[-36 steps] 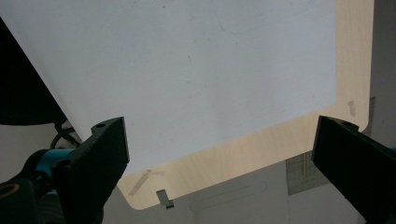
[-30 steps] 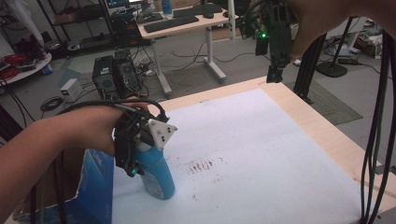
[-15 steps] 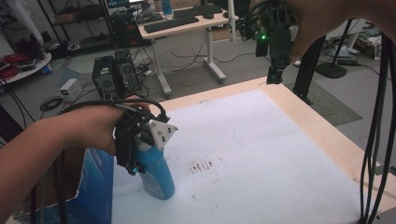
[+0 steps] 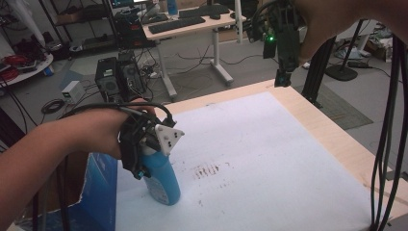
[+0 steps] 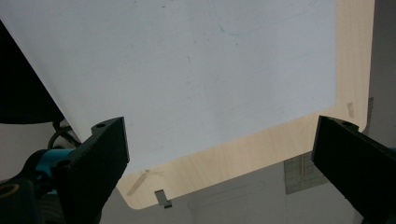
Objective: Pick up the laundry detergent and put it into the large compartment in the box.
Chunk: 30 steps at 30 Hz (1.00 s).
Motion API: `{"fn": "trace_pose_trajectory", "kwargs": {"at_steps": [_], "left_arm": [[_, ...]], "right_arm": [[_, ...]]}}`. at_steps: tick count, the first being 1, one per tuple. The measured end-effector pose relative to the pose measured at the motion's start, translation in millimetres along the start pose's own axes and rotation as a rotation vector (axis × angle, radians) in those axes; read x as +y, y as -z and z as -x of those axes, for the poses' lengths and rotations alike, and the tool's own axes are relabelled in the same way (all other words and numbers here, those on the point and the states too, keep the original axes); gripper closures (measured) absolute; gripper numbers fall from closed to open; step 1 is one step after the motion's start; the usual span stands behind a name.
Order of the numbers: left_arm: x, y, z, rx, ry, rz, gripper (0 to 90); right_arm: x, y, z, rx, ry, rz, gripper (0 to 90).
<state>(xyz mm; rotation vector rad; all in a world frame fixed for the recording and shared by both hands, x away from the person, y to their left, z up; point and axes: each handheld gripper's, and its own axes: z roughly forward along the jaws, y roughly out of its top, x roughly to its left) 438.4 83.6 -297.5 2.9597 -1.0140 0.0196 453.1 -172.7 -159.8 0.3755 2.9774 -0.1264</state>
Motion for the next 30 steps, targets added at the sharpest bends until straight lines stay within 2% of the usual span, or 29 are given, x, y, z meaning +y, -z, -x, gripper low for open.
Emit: {"fn": "trace_pose_trajectory", "kwargs": {"at_steps": [4,8,14,16,17,18,21,22,23,25,27,29,30], "left_arm": [[-0.3,-0.5,0.9,0.012,-0.002,0.005,35.9],[2.6,-0.2,1.7,0.022,-0.012,-0.021,36.6],[4.7,1.1,4.5,0.029,0.017,-0.031,37.2],[5.0,1.3,4.3,0.013,0.057,-0.039,37.3],[5.1,2.1,4.1,0.007,0.061,-0.037,37.3],[4.8,2.8,5.6,0.003,0.083,-0.019,37.3],[3.8,10.7,6.4,-0.001,0.115,-0.001,37.3],[3.3,14.6,6.4,-0.003,0.132,0.005,37.3],[2.7,19.5,7.4,-0.002,0.167,0.031,37.3],[2.8,28.5,8.0,0.001,0.181,0.037,37.3],[3.1,39.3,8.6,0.001,0.22,0.057,37.3],[3.8,48.5,9.4,0.001,0.24,0.062,37.2],[4.7,58.5,10.4,-0.001,0.282,0.069,37.2]], "right_arm": [[0.3,-0.2,0.0,0.001,0.001,-0.004,3.1],[1.6,-0.8,0.2,0.002,0.004,-0.002,3.1],[4.9,-3.5,0.1,0.008,0.01,-0.008,3.1],[6.8,-4.5,-0.2,0.009,0.019,-0.007,3.0],[6.8,-4.5,-0.2,0.009,0.019,-0.007,3.0],[7.3,-4.3,-0.7,0.01,0.015,-0.01,3.1],[8.8,-4.5,-1.6,0.01,0.02,-0.009,3.1],[9.0,-4.8,-1.1,0.011,0.03,-0.007,3.1],[9.3,-4.8,-1.6,0.009,0.024,-0.005,3.1],[9.5,-4.9,-1.5,0.009,0.026,-0.005,3.1],[9.8,-5.2,-1.9,0.008,0.028,-0.001,3.1],[10.5,-5.4,-2.6,0.009,0.033,0.0,3.1],[10.9,-5.7,-3.1,0.009,0.042,0.002,3.1]]}}
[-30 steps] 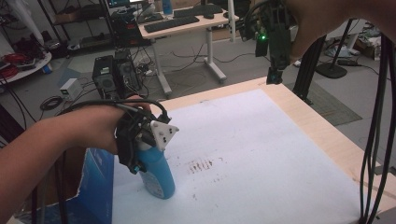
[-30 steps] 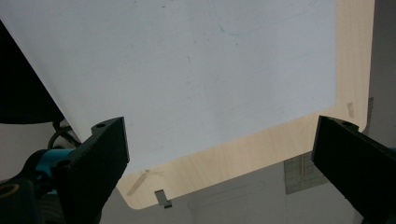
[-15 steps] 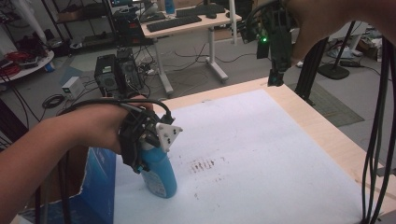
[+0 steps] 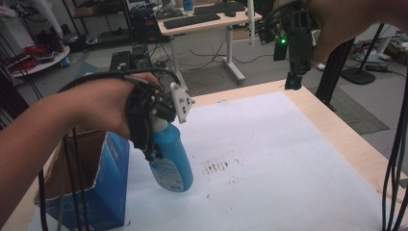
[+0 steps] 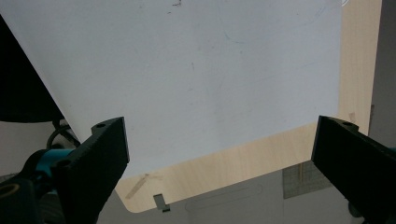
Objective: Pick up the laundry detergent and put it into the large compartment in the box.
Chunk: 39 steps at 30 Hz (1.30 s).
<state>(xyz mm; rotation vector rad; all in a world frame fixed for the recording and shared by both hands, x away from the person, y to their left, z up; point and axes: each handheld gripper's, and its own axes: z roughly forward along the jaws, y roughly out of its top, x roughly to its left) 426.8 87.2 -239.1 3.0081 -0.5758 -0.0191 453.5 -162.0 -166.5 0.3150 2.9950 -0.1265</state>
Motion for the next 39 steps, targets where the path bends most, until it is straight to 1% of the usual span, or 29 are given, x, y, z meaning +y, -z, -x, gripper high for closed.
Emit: {"fn": "trace_pose_trajectory", "kwargs": {"at_steps": [1,2,3,4,5,8,10,11,14,15,16,17,20,22,23,24,26,27,28,31,33,34,35,37,38,39], "left_arm": [[0.0,0.0,0.0,0.0,0.0,0.0,37.3],[0.7,5.8,1.1,0.001,0.017,-0.001,37.3],[0.9,9.8,1.7,0.002,0.032,-0.005,37.2],[1.2,13.5,2.4,0.001,0.048,-0.008,37.2],[1.1,16.9,3.2,0.0,0.067,-0.01,37.2],[-0.5,25.8,3.5,-0.01,0.133,-0.028,37.2],[-3.5,31.9,3.4,-0.018,0.195,-0.028,37.2],[-4.6,33.9,2.8,-0.022,0.212,-0.027,37.2],[-9.5,40.6,2.7,-0.036,0.29,-0.013,37.2],[-11.2,43.1,2.7,-0.041,0.316,-0.011,37.2],[-12.9,45.8,2.9,-0.046,0.354,-0.008,37.2],[-14.4,49.1,3.2,-0.048,0.387,-0.006,37.2],[-20.4,60.0,4.9,-0.048,0.493,-0.006,37.2],[-25.3,68.1,6.9,-0.042,0.556,-0.01,37.2],[-27.3,71.3,7.6,-0.042,0.576,-0.011,37.2],[-30.7,76.1,9.5,-0.033,0.612,-0.01,37.2],[-35.8,84.9,11.9,-0.025,0.659,-0.024,37.2],[-38.5,89.4,13.3,-0.02,0.689,-0.021,37.2],[-42.5,95.0,14.6,-0.019,0.721,-0.023,37.2],[-51.3,107.6,18.4,-0.017,0.79,-0.014,37.2],[-57.5,115.9,21.6,-0.003,0.819,-0.013,37.2],[-61.9,119.7,23.8,0.003,0.84,-0.017,37.2],[-63.9,120.9,24.1,0.004,0.847,-0.014,37.2],[-72.9,125.5,27.8,0.004,0.911,-0.015,37.2],[-76.1,127.3,28.6,0.004,0.933,-0.018,37.2],[-81.4,130.0,30.2,0.008,0.967,-0.019,37.2]], "right_arm": [[0.0,0.0,0.0,0.0,0.0,0.0,3.1],[0.3,0.0,-0.2,-0.001,0.004,0.0,3.1],[0.7,0.0,-1.3,-0.003,-0.003,0.001,3.1],[0.9,-0.6,-0.6,-0.001,0.011,0.006,3.1],[1.6,-0.5,-0.9,-0.003,0.012,0.001,3.1],[4.8,-0.4,-1.5,-0.003,0.026,0.009,3.1],[7.4,-0.1,-2.7,-0.002,0.035,0.019,3.1],[9.1,0.1,-3.0,-0.001,0.043,0.027,3.1],[13.2,-0.7,-2.1,-0.006,0.068,0.027,3.1],[15.1,-1.7,-2.5,-0.007,0.069,0.029,3.1],[17.0,-2.3,-1.9,-0.003,0.079,0.028,3.1],[19.1,-3.0,-2.4,-0.004,0.077,0.034,3.1],[24.4,-5.0,-0.2,-0.006,0.118,0.05,3.1],[27.8,-6.2,-0.3,-0.01,0.121,0.05,3.1],[29.5,-6.7,-0.1,-0.01,0.136,0.047,3.1],[30.7,-7.2,-0.6,-0.012,0.138,0.049,3.1],[33.5,-7.2,-0.8,-0.013,0.159,0.055,3.1],[34.3,-7.1,-0.1,-0.012,0.174,0.065,3.1],[34.6,-6.8,0.1,-0.012,0.175,0.07,3.1],[33.9,-6.4,0.7,-0.017,0.188,0.072,3.1],[33.8,-6.2,0.2,-0.019,0.188,0.072,3.1],[33.8,-5.7,-0.8,-0.027,0.188,0.067,3.1],[33.8,-5.2,-2.0,-0.028,0.2,0.068,3.1],[33.1,-4.0,-3.4,-0.035,0.206,0.073,3.1],[33.1,-4.0,-3.4,-0.035,0.206,0.073,3.1],[32.2,-3.4,-3.8,-0.031,0.204,0.072,3.1]]}}
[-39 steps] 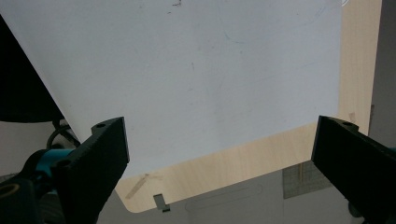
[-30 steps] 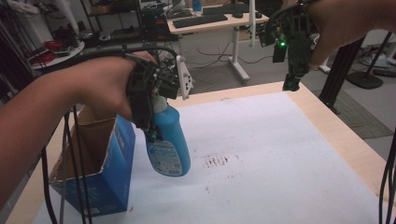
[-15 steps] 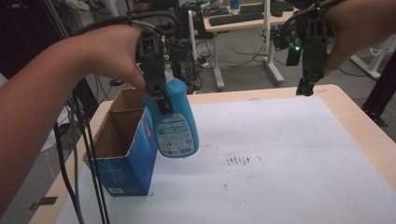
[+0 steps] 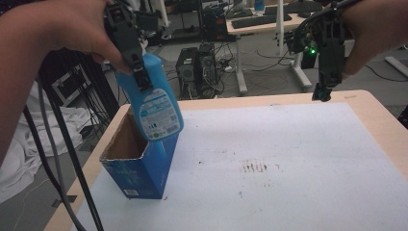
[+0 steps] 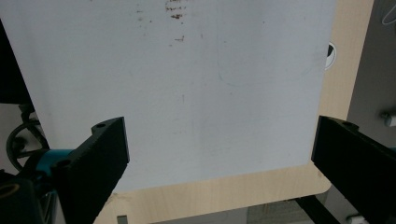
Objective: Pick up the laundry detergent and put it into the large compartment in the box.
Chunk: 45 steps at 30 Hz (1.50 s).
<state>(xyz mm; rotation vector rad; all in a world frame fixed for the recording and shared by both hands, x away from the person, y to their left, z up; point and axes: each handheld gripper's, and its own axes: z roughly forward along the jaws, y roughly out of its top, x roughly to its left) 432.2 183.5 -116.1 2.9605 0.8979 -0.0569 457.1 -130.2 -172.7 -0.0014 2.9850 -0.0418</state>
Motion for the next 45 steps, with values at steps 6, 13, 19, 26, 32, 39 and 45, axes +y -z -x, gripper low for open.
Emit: {"fn": "trace_pose_trajectory", "kwargs": {"at_steps": [6,13,19,26,32,39,45], "left_arm": [[-25.4,11.7,-18.1,0.008,0.158,0.001,37.2],[-46.8,11.1,-35.3,0.043,0.271,-0.023,37.2],[-49.3,0.0,-41.1,0.053,0.269,-0.049,37.2],[-51.9,-26.8,-50.9,0.028,0.243,-0.046,37.2],[-52.1,-58.1,-57.5,0.012,0.231,-0.046,37.1],[-50.5,-94.0,-60.2,-0.017,0.201,-0.065,37.1],[-47.0,-120.0,-58.7,-0.007,0.116,-0.092,37.1]], "right_arm": [[-1.9,0.1,-0.6,-0.002,0.001,-0.001,3.1],[-1.9,-0.3,-0.8,0.003,-0.005,-0.007,3.1],[-0.3,-2.3,0.1,0.005,-0.005,-0.013,3.1],[-0.1,-4.4,-0.2,0.004,-0.023,-0.029,3.1],[-1.3,-8.0,1.1,0.009,-0.026,-0.033,3.1],[-1.1,-9.9,3.3,0.011,-0.03,-0.037,3.1],[1.2,-13.5,5.2,0.015,-0.017,-0.032,3.1]]}}
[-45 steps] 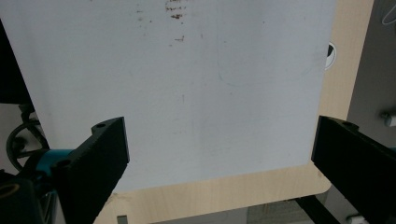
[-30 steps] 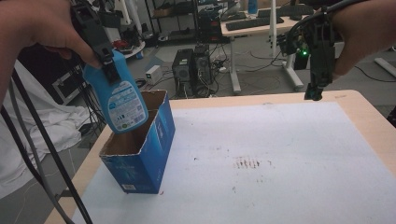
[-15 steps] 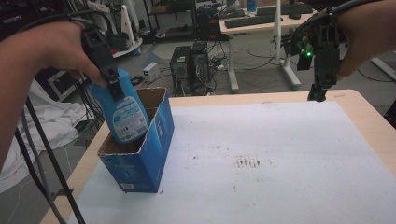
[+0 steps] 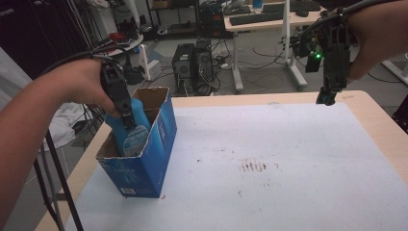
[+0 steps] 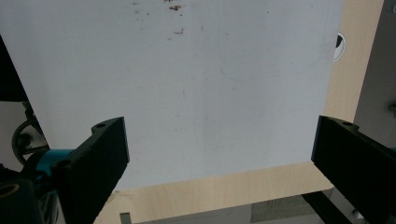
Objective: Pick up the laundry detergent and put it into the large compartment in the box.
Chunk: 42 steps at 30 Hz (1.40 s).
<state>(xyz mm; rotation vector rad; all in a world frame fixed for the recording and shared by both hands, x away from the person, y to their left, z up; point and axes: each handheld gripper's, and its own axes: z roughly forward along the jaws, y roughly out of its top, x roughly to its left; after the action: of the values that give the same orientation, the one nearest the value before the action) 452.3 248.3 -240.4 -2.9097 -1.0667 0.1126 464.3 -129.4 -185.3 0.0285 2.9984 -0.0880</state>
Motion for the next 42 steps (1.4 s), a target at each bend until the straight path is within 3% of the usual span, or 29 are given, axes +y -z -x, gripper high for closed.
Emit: {"fn": "trace_pose_trajectory", "kwargs": {"at_steps": [1,3,6,8,10,17,23,30,37,42], "left_arm": [[0.2,-4.0,0.0,0.0,-0.014,0.001,37.1],[0.1,-11.3,1.3,0.011,-0.079,0.003,37.1],[-0.3,-20.5,2.3,0.018,-0.125,0.002,37.1],[-0.8,-23.4,1.3,0.016,-0.128,0.009,37.1],[-0.9,-25.2,1.9,0.024,-0.168,0.019,37.1],[-2.0,-31.5,3.5,0.039,-0.243,0.028,37.1],[-2.7,-35.4,4.9,0.045,-0.286,0.023,37.1],[-2.5,-40.5,7.3,0.054,-0.302,0.014,37.0],[-1.3,-52.0,6.3,0.048,-0.223,-0.001,36.8],[-0.9,-52.7,7.2,0.053,-0.211,0.008,36.7]], "right_arm": [[0.3,-0.5,0.1,-0.001,-0.002,0.0,3.1],[0.4,-0.9,0.2,0.001,-0.002,-0.008,3.1],[0.4,-2.2,0.2,0.003,0.002,-0.003,3.1],[0.3,-2.4,0.5,0.004,-0.004,-0.006,3.1],[0.3,-2.6,0.7,0.005,-0.005,-0.006,3.1],[1.6,-5.3,1.6,0.006,-0.007,-0.007,3.1],[2.1,-4.1,0.8,0.007,-0.007,-0.004,3.1],[1.7,-3.7,0.0,0.005,-0.012,-0.01,3.1],[4.1,-6.0,-0.7,0.009,-0.005,-0.009,3.1],[6.0,-6.5,-1.0,0.011,0.0,-0.013,3.1]]}}
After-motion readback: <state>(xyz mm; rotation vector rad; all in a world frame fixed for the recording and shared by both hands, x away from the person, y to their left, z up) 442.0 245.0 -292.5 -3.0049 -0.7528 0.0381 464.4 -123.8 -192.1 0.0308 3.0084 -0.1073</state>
